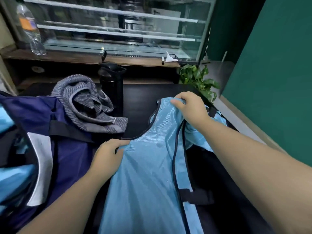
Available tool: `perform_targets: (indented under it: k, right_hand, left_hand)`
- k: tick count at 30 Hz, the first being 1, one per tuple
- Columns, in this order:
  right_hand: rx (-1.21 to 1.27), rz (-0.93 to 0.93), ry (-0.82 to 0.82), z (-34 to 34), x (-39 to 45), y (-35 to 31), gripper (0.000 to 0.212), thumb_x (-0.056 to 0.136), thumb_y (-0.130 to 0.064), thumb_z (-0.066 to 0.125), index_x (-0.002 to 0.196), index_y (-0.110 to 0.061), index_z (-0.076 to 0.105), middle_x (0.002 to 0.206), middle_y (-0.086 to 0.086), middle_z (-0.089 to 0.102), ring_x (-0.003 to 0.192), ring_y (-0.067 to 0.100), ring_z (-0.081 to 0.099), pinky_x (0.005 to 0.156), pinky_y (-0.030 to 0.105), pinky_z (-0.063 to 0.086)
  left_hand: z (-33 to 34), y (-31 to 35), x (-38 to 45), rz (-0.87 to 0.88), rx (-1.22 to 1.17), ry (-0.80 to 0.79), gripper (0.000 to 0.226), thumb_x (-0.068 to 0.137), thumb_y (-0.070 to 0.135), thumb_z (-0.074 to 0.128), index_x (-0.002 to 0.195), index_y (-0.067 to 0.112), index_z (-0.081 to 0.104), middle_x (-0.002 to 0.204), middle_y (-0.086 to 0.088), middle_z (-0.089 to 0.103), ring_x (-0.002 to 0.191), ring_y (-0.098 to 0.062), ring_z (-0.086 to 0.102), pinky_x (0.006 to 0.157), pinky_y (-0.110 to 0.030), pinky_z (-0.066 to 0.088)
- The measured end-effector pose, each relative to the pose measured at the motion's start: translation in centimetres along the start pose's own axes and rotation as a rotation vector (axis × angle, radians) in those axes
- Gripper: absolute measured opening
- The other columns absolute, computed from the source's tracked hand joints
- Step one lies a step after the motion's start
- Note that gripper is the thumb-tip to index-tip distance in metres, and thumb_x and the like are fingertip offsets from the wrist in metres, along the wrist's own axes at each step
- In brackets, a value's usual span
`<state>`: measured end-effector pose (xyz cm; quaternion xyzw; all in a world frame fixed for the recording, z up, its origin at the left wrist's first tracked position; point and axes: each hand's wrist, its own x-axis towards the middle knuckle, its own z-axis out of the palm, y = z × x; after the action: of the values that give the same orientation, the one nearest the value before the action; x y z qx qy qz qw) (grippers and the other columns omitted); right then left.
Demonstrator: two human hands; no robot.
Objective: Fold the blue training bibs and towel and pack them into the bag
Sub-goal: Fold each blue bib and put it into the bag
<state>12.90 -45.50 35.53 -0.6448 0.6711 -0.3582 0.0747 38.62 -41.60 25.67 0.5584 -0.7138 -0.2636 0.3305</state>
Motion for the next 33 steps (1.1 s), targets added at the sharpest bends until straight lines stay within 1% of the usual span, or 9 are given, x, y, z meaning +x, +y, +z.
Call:
perform_targets:
  k: [4,7,10,13,17,20,23,26,33]
  right_hand:
    - [0.005,-0.112,0.043,-0.9,-3.2,-1.2,0.016,0.092,-0.027,0.062,0.089,-0.012,0.069,0.081,-0.008,0.056,0.089,0.017,0.054,0.085,0.037,0.043]
    - [0.015,-0.225,0.034,-1.5,-6.7,-1.8,0.015,0.089,-0.028,0.065,0.087,-0.014,0.071,0.074,-0.01,0.053,0.081,0.012,0.047,0.077,0.029,0.036]
    - [0.029,-0.314,-0.081,-1.5,-11.3,-2.2,0.024,0.085,-0.04,0.061,0.088,-0.019,0.072,0.07,-0.009,0.052,0.074,0.01,0.046,0.071,0.029,0.038]
    - [-0.054,-0.341,-0.186,-0.9,-15.1,-1.7,0.032,0.085,-0.052,0.053,0.092,-0.026,0.069,0.076,-0.011,0.057,0.077,0.01,0.052,0.076,0.031,0.041]
    - [0.023,0.071,-0.052,-0.7,-15.9,0.6,0.011,0.091,-0.024,0.057,0.08,-0.022,0.059,0.075,-0.009,0.059,0.072,0.008,0.053,0.067,0.019,0.039]
    - [0.027,0.286,-0.136,0.2,-14.6,2.0,0.013,0.087,-0.014,0.058,0.076,-0.022,0.06,0.073,-0.009,0.062,0.072,0.012,0.057,0.062,0.016,0.038]
    - [0.086,0.369,-0.201,1.3,-13.3,2.0,0.01,0.086,-0.014,0.058,0.081,-0.021,0.064,0.077,-0.003,0.065,0.072,0.012,0.058,0.061,0.015,0.04]
    - [0.104,0.386,-0.183,1.8,-12.1,1.7,0.014,0.088,-0.021,0.058,0.075,-0.018,0.063,0.068,-0.004,0.059,0.066,0.013,0.051,0.058,0.021,0.038]
    - [-0.056,0.46,-0.184,2.8,-10.8,1.2,0.025,0.091,-0.019,0.048,0.068,-0.011,0.054,0.068,0.004,0.057,0.067,0.025,0.053,0.063,0.031,0.044]
  left_hand:
    - [0.0,-0.8,0.6,0.048,0.093,-0.055,0.034,0.089,-0.003,0.053,0.111,0.014,0.071,0.114,0.0,0.063,0.11,-0.018,0.056,0.096,-0.02,0.035]
    - [0.2,-1.2,0.6,0.081,0.107,-0.029,0.035,0.089,-0.002,0.051,0.109,0.017,0.072,0.107,0.004,0.061,0.105,-0.024,0.056,0.096,-0.029,0.04]
    - [0.6,-1.4,0.6,0.089,0.136,-0.01,0.037,0.091,-0.001,0.049,0.111,0.02,0.072,0.103,0.008,0.058,0.103,-0.024,0.054,0.093,-0.026,0.037]
    - [0.7,-1.0,0.4,0.086,0.144,0.001,0.039,0.092,0.0,0.046,0.114,0.021,0.07,0.105,0.008,0.056,0.101,-0.019,0.048,0.09,-0.02,0.03]
    - [0.6,-0.9,0.2,0.071,0.134,0.004,0.038,0.095,0.004,0.043,0.118,0.023,0.067,0.104,0.014,0.051,0.1,-0.01,0.041,0.088,-0.017,0.028]
    - [0.7,-0.9,0.2,0.069,0.138,0.001,0.038,0.096,0.005,0.042,0.119,0.024,0.066,0.106,0.014,0.051,0.102,-0.01,0.04,0.088,-0.018,0.028]
    - [0.8,-1.0,0.3,0.067,0.144,0.0,0.039,0.096,0.005,0.042,0.119,0.023,0.066,0.106,0.013,0.051,0.102,-0.009,0.041,0.089,-0.018,0.028]
    - [0.8,-1.0,0.2,0.058,0.142,0.004,0.039,0.096,0.005,0.042,0.119,0.025,0.066,0.106,0.014,0.052,0.102,-0.008,0.04,0.087,-0.016,0.027]
    - [0.8,-0.9,0.3,0.047,0.143,0.011,0.039,0.095,0.004,0.042,0.119,0.023,0.066,0.106,0.013,0.051,0.103,-0.008,0.04,0.09,-0.016,0.027]
